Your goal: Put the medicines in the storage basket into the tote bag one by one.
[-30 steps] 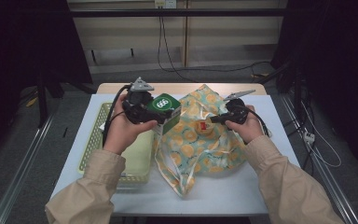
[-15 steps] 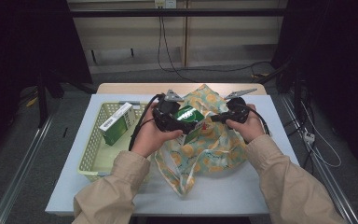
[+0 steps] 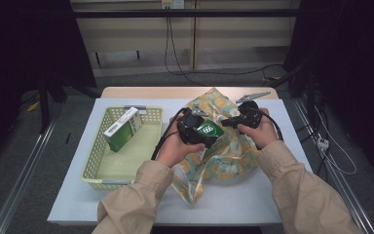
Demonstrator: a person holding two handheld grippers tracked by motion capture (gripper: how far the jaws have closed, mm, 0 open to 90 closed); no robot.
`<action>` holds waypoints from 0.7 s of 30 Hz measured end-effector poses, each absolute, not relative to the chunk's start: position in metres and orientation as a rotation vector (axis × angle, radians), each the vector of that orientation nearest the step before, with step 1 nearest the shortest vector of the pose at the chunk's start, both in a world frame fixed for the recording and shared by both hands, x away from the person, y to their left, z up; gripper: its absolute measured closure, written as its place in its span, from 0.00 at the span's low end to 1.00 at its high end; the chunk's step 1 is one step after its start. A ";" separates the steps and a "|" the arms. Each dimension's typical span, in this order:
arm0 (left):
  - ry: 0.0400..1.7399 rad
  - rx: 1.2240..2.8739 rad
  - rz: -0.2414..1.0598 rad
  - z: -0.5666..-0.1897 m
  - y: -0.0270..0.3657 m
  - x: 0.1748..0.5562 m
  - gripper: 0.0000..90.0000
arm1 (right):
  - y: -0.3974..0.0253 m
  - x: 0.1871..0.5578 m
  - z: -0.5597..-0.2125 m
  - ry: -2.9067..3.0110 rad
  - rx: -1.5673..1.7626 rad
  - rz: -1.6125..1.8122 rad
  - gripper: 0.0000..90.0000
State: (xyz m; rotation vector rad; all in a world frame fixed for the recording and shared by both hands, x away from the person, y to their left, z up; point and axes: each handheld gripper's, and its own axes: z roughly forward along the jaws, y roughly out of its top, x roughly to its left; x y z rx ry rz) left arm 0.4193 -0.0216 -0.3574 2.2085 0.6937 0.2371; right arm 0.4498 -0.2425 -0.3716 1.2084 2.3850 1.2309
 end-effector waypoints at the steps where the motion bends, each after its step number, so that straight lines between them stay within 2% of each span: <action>1: 0.688 2.211 0.233 -0.359 -0.024 0.419 0.20 | -0.243 0.450 -0.371 2.383 1.208 1.231 1.00; 9: 0.672 2.233 0.189 -0.379 -0.037 0.415 0.20 | -0.241 0.450 -0.371 2.382 1.209 1.235 1.00; 14: 0.649 2.245 0.233 -0.387 -0.043 0.418 0.19 | -0.239 0.451 -0.371 2.386 1.203 1.234 1.00; 21: 0.705 2.187 0.290 -0.397 -0.043 0.433 0.19 | -0.238 0.451 -0.370 2.393 1.186 1.227 1.00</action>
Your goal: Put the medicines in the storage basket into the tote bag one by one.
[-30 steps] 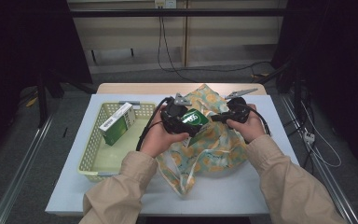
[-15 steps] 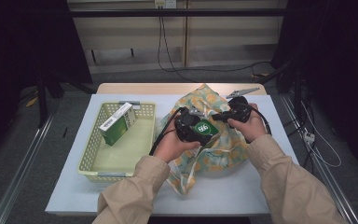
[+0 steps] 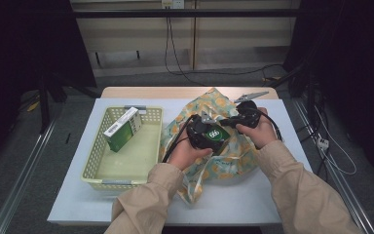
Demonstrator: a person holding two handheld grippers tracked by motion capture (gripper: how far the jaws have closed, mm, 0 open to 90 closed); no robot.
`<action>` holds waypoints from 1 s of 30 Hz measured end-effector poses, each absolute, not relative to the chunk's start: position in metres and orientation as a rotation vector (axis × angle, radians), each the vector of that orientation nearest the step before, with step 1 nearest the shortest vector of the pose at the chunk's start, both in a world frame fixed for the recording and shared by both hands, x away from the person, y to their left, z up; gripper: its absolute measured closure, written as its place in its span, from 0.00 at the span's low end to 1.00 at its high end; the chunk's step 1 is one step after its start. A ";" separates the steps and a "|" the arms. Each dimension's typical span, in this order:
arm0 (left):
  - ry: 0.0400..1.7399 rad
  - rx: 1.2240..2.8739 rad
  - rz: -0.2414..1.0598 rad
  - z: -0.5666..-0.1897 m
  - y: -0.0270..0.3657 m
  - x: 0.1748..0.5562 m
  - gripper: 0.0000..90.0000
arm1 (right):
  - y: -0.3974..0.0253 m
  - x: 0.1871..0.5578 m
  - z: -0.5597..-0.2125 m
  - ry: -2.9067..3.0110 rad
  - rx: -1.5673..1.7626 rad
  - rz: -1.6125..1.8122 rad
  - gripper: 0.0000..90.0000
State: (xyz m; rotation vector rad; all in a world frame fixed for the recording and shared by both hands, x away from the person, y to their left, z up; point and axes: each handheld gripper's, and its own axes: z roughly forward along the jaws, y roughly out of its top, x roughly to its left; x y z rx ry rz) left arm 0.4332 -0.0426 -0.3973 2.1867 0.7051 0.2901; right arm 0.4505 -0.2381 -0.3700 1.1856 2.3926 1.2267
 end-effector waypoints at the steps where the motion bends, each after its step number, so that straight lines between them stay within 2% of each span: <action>1: 0.723 2.186 0.303 -0.398 -0.041 0.436 0.19 | -0.238 0.451 -0.370 2.390 1.190 1.225 1.00; 6: 0.760 2.158 0.342 -0.403 -0.039 0.450 0.19 | -0.238 0.451 -0.368 2.389 1.187 1.226 1.00; 7: 0.782 2.153 0.385 -0.403 -0.040 0.451 0.19 | -0.238 0.451 -0.367 2.391 1.186 1.224 1.00; 14: 0.804 2.140 0.373 -0.409 -0.042 0.460 0.17 | -0.234 0.452 -0.370 2.400 1.181 1.216 1.00; 30: 0.748 2.263 0.360 -0.395 -0.031 0.438 0.11 | -0.235 0.450 -0.371 2.397 1.184 1.212 1.00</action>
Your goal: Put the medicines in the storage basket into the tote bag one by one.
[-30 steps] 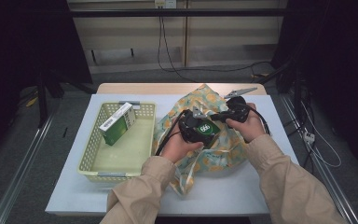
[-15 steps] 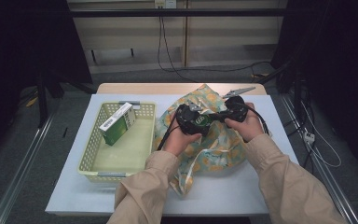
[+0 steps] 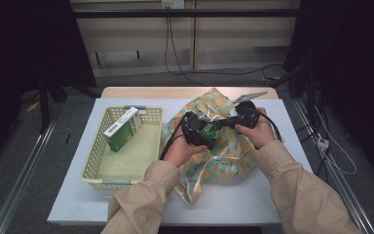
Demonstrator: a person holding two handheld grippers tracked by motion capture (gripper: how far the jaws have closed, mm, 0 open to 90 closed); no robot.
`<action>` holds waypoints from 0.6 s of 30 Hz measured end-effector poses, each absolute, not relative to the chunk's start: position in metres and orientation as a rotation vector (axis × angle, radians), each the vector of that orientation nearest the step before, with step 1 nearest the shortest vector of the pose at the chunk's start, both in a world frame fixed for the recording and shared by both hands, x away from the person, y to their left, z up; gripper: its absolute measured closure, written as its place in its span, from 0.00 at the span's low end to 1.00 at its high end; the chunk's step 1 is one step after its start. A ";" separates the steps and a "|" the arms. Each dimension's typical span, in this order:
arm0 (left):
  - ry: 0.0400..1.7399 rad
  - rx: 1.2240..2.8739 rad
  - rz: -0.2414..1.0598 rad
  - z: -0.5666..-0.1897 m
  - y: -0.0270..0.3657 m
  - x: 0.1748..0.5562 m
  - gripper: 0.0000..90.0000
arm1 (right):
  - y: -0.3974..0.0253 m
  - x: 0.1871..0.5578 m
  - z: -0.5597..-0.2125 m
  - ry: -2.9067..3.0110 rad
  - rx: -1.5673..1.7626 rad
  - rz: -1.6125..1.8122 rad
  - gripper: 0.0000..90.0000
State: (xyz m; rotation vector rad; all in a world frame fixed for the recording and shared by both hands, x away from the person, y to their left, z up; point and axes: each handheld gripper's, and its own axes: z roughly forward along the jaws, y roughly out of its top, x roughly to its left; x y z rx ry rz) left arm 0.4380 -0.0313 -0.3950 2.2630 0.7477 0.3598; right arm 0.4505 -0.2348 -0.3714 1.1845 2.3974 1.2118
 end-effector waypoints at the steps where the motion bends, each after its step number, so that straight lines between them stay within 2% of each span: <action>1: 0.744 2.283 0.360 -0.395 -0.031 0.438 0.11 | -0.235 0.450 -0.372 2.399 1.184 1.211 1.00; 4: 0.769 2.303 0.396 -0.399 -0.032 0.438 0.13 | -0.235 0.451 -0.372 2.399 1.184 1.210 1.00; 5: 0.766 2.292 0.364 -0.401 -0.033 0.440 0.13 | -0.236 0.451 -0.371 2.397 1.183 1.210 1.00; 18: 0.834 2.219 0.391 -0.405 -0.037 0.458 0.14 | -0.236 0.453 -0.374 2.402 1.192 1.216 1.00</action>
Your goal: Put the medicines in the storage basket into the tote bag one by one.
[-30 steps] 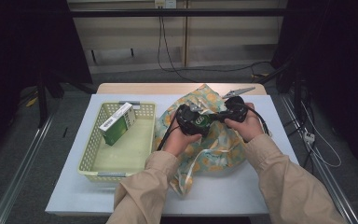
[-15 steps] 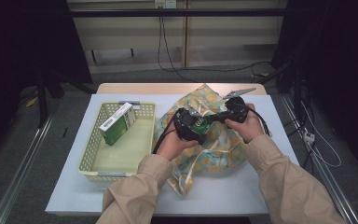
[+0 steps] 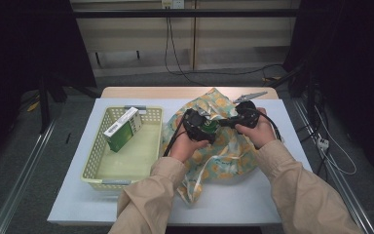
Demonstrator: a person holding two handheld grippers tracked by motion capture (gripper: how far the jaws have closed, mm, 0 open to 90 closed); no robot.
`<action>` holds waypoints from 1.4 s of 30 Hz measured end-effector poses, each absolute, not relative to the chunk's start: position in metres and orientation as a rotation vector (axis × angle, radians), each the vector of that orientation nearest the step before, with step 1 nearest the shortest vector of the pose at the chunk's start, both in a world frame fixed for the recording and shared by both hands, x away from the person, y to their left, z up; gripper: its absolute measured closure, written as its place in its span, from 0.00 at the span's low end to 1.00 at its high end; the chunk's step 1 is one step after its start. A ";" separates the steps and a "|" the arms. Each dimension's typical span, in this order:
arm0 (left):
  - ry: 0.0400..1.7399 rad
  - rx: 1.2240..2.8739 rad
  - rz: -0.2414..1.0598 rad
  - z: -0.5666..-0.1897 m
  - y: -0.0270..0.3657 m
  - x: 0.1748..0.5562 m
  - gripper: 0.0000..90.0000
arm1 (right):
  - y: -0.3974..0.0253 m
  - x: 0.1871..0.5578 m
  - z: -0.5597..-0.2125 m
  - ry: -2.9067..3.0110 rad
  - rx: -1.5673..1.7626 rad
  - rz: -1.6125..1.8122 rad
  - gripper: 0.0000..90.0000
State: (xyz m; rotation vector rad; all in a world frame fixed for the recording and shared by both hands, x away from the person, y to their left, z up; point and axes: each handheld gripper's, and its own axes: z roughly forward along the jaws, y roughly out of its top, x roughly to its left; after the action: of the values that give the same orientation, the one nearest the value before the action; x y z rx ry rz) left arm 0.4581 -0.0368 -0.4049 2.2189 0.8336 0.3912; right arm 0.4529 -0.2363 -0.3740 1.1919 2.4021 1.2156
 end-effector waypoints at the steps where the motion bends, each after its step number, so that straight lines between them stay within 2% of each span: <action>1: 0.834 2.214 0.374 -0.403 -0.035 0.457 0.14 | -0.236 0.453 -0.374 2.403 1.192 1.214 1.00; 10: 0.802 2.210 0.288 -0.380 -0.016 0.440 0.12 | -0.236 0.454 -0.376 2.397 1.198 1.194 1.00; 16: 0.793 2.225 0.281 -0.364 0.003 0.435 0.11 | -0.233 0.453 -0.376 2.398 1.191 1.192 1.00; 18: 0.813 2.223 0.323 -0.359 0.011 0.432 0.11 | -0.233 0.453 -0.376 2.398 1.189 1.190 1.00; 21: 0.816 2.215 0.274 -0.353 0.026 0.433 0.11 | -0.233 0.454 -0.376 2.397 1.190 1.191 1.00; 30: 0.868 2.193 0.321 -0.336 0.066 0.436 0.10 | -0.232 0.454 -0.379 2.401 1.185 1.197 1.00; 42: 0.947 2.172 0.376 -0.334 0.121 0.444 0.08 | -0.233 0.453 -0.378 2.398 1.186 1.196 1.00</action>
State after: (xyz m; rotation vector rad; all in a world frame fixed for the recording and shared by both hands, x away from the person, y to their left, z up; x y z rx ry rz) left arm 0.4440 0.1207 -0.3336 2.1718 0.9467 0.3762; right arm 0.4526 -0.2326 -0.3775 1.1856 2.3983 1.1962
